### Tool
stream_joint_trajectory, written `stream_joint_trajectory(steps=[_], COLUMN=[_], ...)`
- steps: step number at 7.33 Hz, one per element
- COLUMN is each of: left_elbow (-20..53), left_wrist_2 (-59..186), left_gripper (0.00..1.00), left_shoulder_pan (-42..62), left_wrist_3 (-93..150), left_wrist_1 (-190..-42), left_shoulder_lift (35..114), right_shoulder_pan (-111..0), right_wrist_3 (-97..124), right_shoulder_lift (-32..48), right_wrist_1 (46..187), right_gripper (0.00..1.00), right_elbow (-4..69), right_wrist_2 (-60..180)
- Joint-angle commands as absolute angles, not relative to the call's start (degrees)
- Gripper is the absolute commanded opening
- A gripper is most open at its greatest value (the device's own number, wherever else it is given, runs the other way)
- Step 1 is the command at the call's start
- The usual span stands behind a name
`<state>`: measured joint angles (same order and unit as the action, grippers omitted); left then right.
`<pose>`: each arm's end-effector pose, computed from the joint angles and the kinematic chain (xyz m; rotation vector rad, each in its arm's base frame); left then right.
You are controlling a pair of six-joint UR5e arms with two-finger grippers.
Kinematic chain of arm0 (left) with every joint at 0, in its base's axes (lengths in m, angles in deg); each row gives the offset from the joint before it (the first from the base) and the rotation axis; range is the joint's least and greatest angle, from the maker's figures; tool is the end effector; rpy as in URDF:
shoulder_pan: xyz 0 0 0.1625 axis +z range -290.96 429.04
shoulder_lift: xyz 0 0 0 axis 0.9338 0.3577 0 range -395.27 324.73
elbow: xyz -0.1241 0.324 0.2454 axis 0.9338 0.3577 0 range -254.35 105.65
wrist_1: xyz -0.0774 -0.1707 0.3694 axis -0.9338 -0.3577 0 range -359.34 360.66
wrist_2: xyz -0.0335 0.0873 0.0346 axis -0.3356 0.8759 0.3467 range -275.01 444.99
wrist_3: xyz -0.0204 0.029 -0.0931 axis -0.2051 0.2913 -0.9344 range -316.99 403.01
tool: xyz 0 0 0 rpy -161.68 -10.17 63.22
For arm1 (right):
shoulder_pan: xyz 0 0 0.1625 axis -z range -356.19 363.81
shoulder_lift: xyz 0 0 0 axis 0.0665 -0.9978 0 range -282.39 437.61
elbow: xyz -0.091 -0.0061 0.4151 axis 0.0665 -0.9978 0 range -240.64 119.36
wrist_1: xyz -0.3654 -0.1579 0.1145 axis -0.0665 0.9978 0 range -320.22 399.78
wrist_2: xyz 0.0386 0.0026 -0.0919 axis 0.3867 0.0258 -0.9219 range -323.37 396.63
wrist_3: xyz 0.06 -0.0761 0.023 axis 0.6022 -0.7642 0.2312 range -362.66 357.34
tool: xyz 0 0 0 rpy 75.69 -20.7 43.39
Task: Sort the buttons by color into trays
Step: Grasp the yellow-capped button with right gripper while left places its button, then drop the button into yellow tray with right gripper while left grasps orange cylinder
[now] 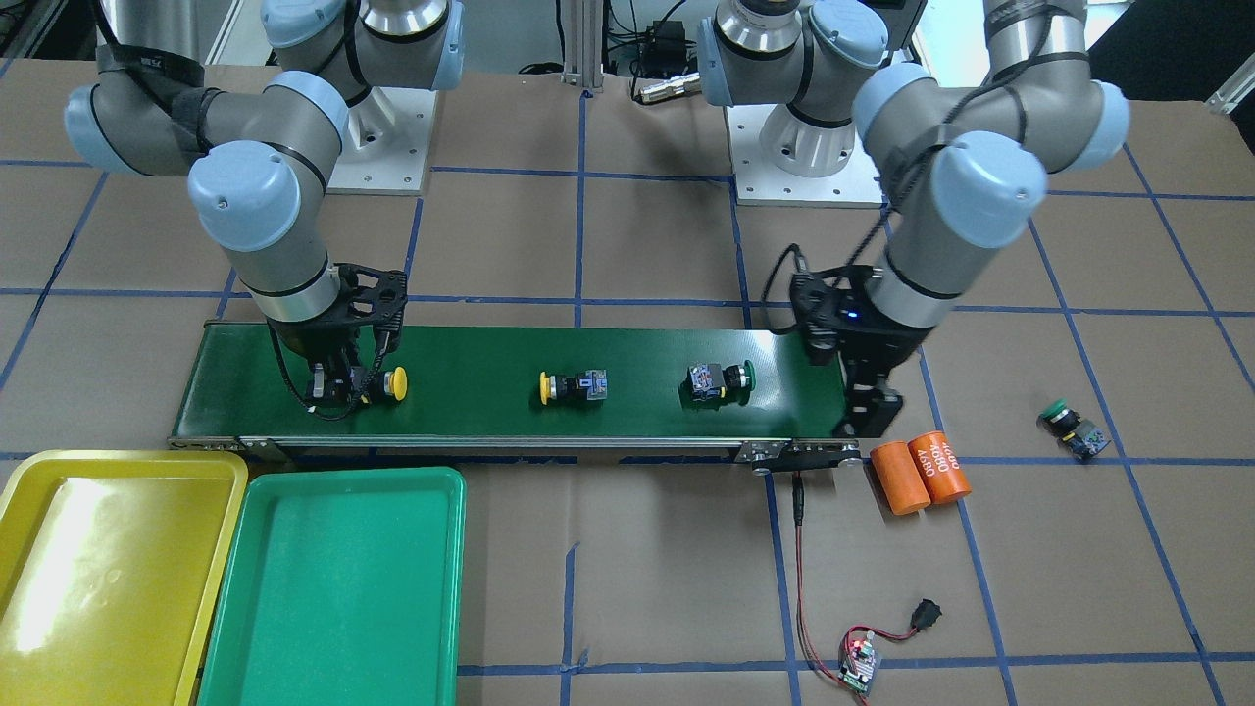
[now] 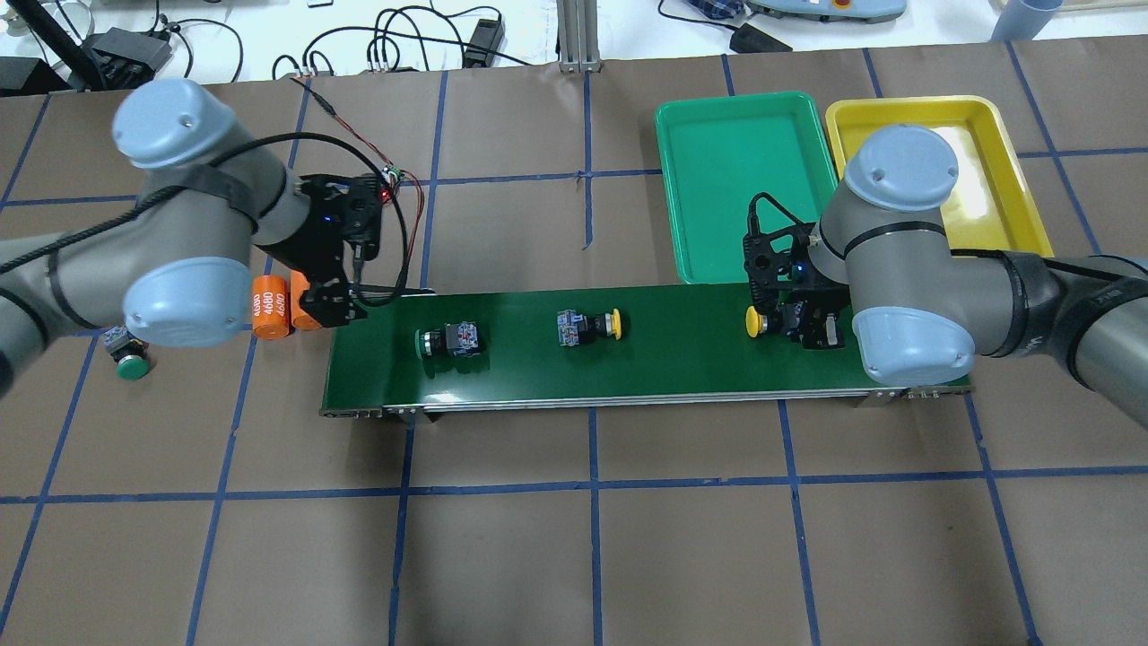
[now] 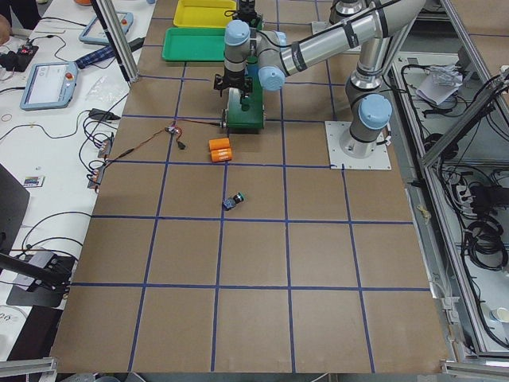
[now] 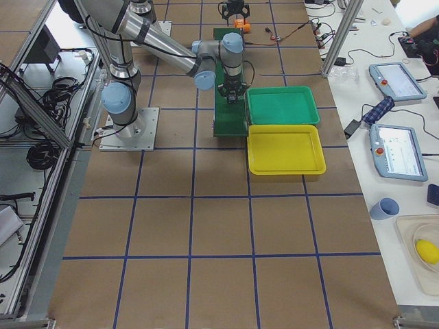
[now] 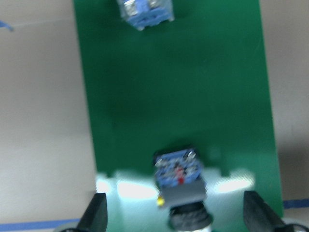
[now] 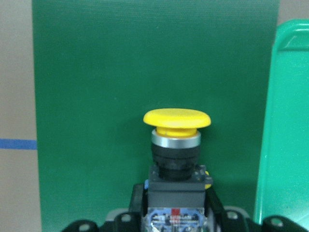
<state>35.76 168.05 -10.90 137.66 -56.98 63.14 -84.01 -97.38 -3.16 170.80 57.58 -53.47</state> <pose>-0.0536 -0.5303 0.3036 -2.1000 -2.2985 0.2132 0.1145 -0.4900 0.2503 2.2350 -2.1382 0.0621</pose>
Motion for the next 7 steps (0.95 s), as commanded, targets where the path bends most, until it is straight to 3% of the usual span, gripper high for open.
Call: stream_joint_trajectory(steps=[1, 3, 5, 7], left_elbow=[33.1, 32.3, 32.3, 32.7], left_wrist_2=[166.0, 166.5, 166.8, 166.4], left_gripper=[1.00, 1.00, 1.00, 1.00], left_shoulder_pan=[-0.3, 1.5, 10.5, 10.2], left_wrist_3=[138.9, 124.0, 120.8, 97.4], left_wrist_1=[-60.2, -59.5, -59.5, -59.4], left_shoulder_lift=[66.1, 67.1, 69.0, 72.2], right_shoulder_pan=[-84.0, -82.2, -78.6, -73.2], right_wrist_3=[-97.0, -96.5, -97.7, -99.0], right_shoulder_lift=[-3.2, 1.7, 5.9, 7.0], right_wrist_1=[170.3, 169.7, 167.4, 167.5], right_gripper=[0.05, 0.05, 0.05, 0.06], right_elbow=[53.4, 45.8, 38.7, 37.4], right_wrist_2=[-53.6, -53.7, -53.6, -52.8])
